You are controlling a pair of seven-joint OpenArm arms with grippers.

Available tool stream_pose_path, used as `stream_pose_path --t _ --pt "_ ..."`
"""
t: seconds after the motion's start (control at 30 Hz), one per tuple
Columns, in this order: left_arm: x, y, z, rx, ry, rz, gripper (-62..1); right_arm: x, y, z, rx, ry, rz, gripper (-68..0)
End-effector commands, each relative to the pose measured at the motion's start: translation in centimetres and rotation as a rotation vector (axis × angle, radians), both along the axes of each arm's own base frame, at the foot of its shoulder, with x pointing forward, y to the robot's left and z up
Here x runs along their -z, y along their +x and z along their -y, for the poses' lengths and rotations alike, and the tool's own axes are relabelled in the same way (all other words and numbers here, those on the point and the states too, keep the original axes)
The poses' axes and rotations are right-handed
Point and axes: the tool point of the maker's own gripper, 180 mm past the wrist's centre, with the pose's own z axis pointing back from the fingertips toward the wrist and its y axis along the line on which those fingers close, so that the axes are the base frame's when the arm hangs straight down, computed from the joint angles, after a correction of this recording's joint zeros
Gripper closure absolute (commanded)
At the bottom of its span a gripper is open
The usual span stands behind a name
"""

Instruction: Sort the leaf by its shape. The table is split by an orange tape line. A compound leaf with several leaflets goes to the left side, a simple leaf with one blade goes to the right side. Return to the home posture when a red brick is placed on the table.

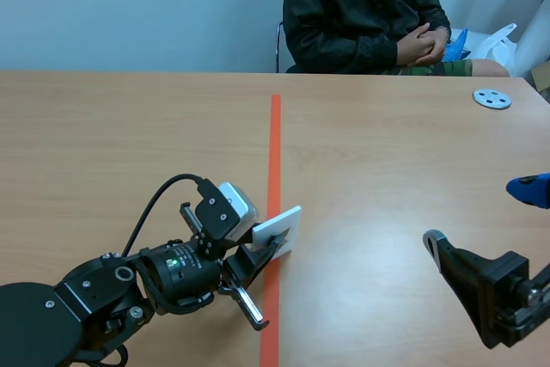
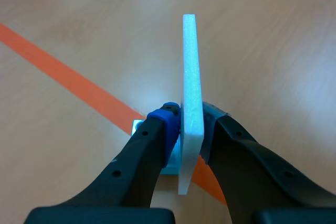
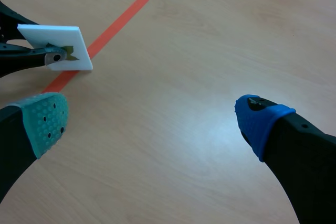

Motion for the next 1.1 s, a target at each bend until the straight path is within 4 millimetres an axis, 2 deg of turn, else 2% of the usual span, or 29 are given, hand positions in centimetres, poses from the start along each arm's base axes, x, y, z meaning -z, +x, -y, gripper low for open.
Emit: stream_pose_path --t 0.0,0.1,0.23,0.43,0.63,0.73,0.93,1.07 --pt "-3.0 0.8 0.9 0.002 -0.067 0.062 -8.5 -1.0 0.5 -0.3 -0.003 0.012 0.037 -67.9" --pt "-5.6 0.7 1.0 -0.002 -0.114 0.104 -8.5 -1.0 0.5 -0.3 -0.003 0.012 0.037 -67.9" --pt "-8.8 1.1 0.3 -0.054 -0.173 0.127 -8.5 -1.0 0.5 -0.3 -0.003 0.012 0.037 -67.9" --pt "-12.5 3.6 -3.5 -0.209 -0.234 0.153 -8.5 -1.0 0.5 -0.3 -0.003 0.012 0.037 -67.9" --pt "-14.5 6.6 -9.3 -0.362 -0.194 0.218 -8.5 -1.0 0.5 -0.3 -0.003 0.012 0.037 -67.9" --pt "-15.2 7.3 -11.9 -0.406 -0.163 0.253 -8.5 -1.0 0.5 -0.3 -0.003 0.012 0.037 -67.9" --pt "-15.8 9.0 -16.9 -0.53 -0.116 0.282 -8.5 -1.0 0.5 -0.3 -0.003 0.012 0.037 -67.9" --pt "-15.2 10.2 -19.8 -0.595 -0.115 0.255 -8.5 -1.0 0.5 -0.3 -0.003 0.012 0.037 -67.9"
